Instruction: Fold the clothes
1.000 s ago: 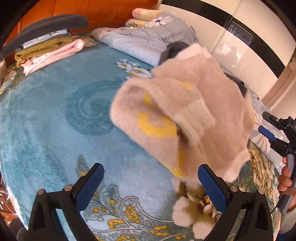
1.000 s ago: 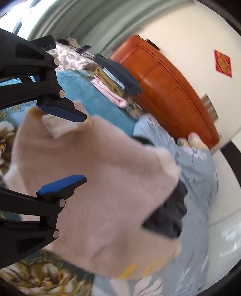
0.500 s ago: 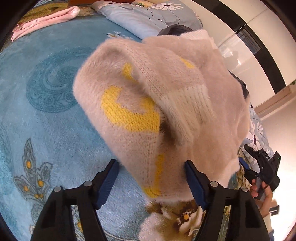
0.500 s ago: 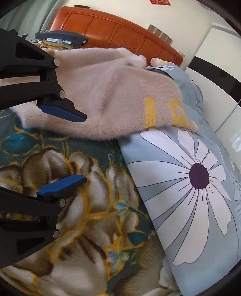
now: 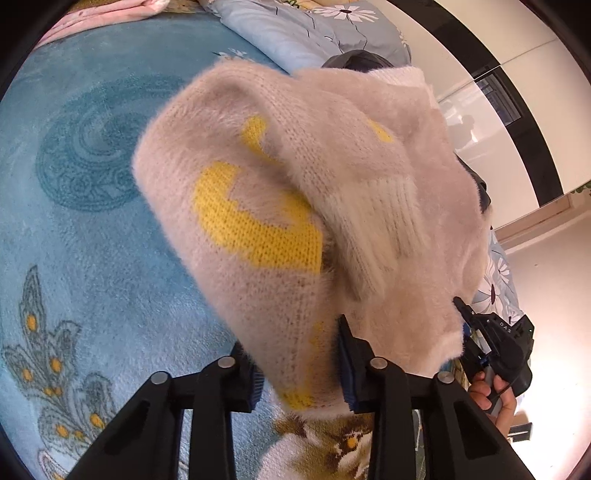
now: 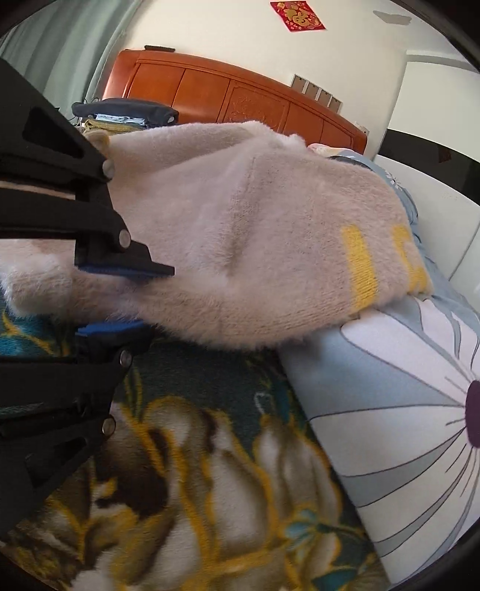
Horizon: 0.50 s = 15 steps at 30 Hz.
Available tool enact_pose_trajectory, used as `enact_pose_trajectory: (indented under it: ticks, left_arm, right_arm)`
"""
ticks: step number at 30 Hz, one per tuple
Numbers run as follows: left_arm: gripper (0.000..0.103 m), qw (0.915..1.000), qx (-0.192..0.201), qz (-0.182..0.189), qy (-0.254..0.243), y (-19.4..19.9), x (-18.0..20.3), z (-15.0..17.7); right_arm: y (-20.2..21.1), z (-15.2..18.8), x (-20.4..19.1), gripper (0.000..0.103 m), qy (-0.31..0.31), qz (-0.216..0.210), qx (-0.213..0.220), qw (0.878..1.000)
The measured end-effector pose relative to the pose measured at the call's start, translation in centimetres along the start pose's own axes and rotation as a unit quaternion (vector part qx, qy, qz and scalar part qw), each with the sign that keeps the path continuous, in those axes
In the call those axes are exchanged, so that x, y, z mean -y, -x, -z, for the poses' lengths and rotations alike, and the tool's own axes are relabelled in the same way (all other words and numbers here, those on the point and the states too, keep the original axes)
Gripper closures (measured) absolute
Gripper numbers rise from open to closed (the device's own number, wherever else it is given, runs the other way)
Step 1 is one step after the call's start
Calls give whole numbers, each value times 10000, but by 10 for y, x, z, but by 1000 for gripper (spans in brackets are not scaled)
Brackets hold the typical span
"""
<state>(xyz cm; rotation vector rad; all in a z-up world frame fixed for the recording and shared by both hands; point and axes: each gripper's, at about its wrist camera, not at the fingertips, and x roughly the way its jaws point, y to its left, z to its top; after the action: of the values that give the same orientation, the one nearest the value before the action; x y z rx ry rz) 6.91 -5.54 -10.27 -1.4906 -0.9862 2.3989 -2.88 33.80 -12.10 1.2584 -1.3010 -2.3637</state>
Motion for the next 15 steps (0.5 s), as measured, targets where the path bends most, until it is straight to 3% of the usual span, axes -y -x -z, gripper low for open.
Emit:
enact_pose_trajectory:
  ticks: [3,9,15]
  left_arm:
    - [91,9999,14,162,50,11,1,-4]
    - [94,9971,510,523,-218,62,22,-23]
    - [94,9827,1291,977,-901,148,66,-27]
  right_arm:
    - [14,0,-9,90,-175,-489,128,9986]
    - [60,-6,-76,91,455,-1471,366,9874]
    - [126,-9,-137,91,1083,-2313,788,9636]
